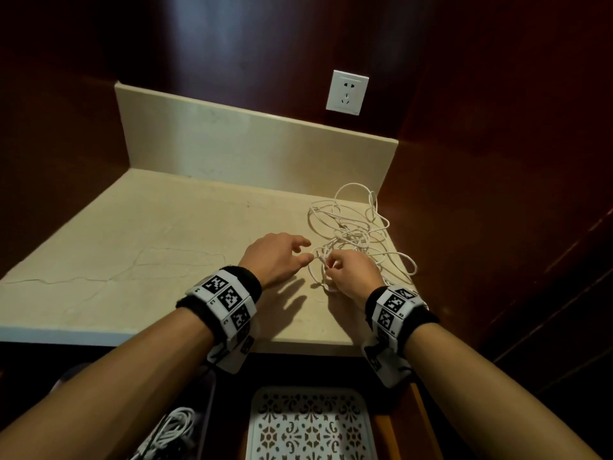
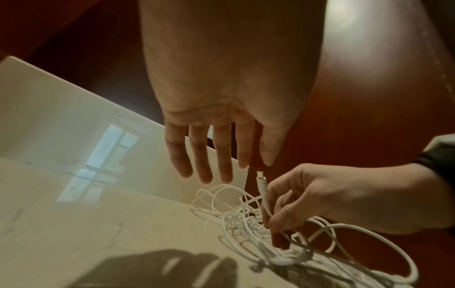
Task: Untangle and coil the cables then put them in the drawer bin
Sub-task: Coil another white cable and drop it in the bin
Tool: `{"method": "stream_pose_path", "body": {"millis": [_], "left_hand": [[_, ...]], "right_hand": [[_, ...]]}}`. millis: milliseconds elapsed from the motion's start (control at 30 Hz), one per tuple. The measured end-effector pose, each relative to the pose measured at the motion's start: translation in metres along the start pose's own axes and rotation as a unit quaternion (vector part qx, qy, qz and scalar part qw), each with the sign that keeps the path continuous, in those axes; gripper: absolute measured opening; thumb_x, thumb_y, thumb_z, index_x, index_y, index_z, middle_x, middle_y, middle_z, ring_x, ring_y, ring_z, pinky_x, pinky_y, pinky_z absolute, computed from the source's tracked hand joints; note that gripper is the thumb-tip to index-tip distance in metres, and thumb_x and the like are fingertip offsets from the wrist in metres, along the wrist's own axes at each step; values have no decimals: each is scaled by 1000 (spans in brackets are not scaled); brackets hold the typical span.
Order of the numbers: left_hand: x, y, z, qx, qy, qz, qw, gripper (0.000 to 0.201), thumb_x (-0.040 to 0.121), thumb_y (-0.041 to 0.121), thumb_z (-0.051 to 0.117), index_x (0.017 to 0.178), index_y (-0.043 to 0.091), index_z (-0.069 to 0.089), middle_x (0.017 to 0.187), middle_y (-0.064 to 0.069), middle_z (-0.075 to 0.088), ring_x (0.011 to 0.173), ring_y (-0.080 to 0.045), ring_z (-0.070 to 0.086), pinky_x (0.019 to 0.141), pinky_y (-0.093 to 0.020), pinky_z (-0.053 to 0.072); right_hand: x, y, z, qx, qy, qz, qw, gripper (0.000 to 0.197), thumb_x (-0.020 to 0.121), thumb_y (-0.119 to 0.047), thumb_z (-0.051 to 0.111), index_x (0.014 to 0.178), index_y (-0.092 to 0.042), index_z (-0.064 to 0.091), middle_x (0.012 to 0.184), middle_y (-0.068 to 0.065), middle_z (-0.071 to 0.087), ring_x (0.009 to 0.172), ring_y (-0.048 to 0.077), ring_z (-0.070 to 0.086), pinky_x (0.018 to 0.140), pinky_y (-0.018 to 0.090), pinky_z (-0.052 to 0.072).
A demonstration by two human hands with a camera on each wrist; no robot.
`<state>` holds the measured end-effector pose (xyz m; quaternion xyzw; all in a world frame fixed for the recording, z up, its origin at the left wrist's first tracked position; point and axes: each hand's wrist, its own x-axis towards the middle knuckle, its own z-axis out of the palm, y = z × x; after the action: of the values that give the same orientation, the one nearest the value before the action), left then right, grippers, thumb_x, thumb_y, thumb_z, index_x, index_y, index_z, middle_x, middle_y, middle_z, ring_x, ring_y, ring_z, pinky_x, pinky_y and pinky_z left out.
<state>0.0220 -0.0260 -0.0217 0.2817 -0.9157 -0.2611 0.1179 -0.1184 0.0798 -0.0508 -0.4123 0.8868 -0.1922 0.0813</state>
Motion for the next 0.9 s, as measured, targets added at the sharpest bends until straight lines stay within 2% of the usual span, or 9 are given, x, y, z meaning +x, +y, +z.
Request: {"method": "stream_pose_path", "body": {"millis": [100, 200, 300, 400, 467, 567, 667, 767, 900], "left_hand": [[-1, 1, 1, -15, 5, -6, 1000, 39, 94, 46, 55, 128, 30, 60, 115, 6, 69, 106, -16, 62, 93, -33, 47], [-1, 0, -1, -37, 20, -20, 999, 34, 92, 41, 59, 123, 27, 65, 111, 2, 71, 102, -18, 64, 93, -34, 48], [-1, -3, 1, -28, 24, -25, 999, 30, 92, 39, 60, 116, 25, 69, 103, 1, 74, 99, -19, 65, 90, -34, 49], [-4, -5, 0, -14, 19, -10, 1000, 22, 92, 36, 59, 100, 23, 74, 86, 3, 74, 88, -17, 67, 82, -34, 52], [-5, -7, -5, -12, 24, 0, 1000, 21, 93, 33, 57, 94, 22, 75, 78, 5, 73, 80, -14, 66, 78, -33, 53], [-9, -14, -16, 2, 56, 8, 998, 22, 94, 32, 56, 95, 22, 75, 79, 7, 73, 81, -14, 65, 76, -32, 52], [-13, -25, -30, 0, 74, 11, 997, 22, 94, 32, 56, 98, 23, 76, 81, 8, 74, 82, -14, 65, 75, -31, 52], [-15, -35, -39, -5, 90, 7, 996, 22, 93, 31, 56, 95, 23, 76, 82, 8, 73, 81, -15, 64, 70, -28, 47], [-21, -48, -49, -9, 113, -19, 993, 21, 92, 32, 57, 92, 24, 76, 82, 8, 73, 83, -18, 64, 67, -27, 43]], "right_hand": [[-4, -2, -1, 17, 10, -49, 999, 7, 90, -24, 62, 89, -29, 68, 86, -4, 70, 84, 20, 66, 79, 36, 54], [-6, -8, -7, 19, 30, -91, 995, 11, 90, -23, 64, 99, -24, 72, 90, 0, 71, 86, 19, 61, 78, 31, 48], [-9, -16, -9, 34, 55, -120, 991, 12, 88, -22, 67, 99, -21, 74, 92, 3, 70, 87, 20, 61, 80, 33, 48], [-14, -26, -9, 45, 81, -127, 988, 12, 89, -20, 67, 99, -20, 73, 95, 4, 70, 90, 19, 60, 81, 34, 48], [-14, -30, -9, 42, 80, -121, 989, 12, 89, -19, 66, 99, -19, 72, 93, 3, 68, 88, 17, 57, 79, 33, 46], [-13, -27, -7, 6, 45, -85, 995, 14, 89, -14, 62, 100, -18, 71, 94, 3, 68, 89, 19, 59, 81, 32, 47], [-15, -21, -6, -40, 3, -36, 999, 16, 93, -24, 59, 93, -12, 70, 91, 6, 69, 88, 23, 62, 83, 38, 51], [-18, -23, -3, -98, -7, -12, 995, 24, 95, -25, 55, 87, -8, 69, 85, 9, 68, 82, 24, 62, 79, 39, 53], [-17, -21, 0, -135, 0, 22, 991, 23, 94, -17, 50, 80, -10, 67, 79, 6, 66, 78, 24, 62, 73, 35, 53]]}}
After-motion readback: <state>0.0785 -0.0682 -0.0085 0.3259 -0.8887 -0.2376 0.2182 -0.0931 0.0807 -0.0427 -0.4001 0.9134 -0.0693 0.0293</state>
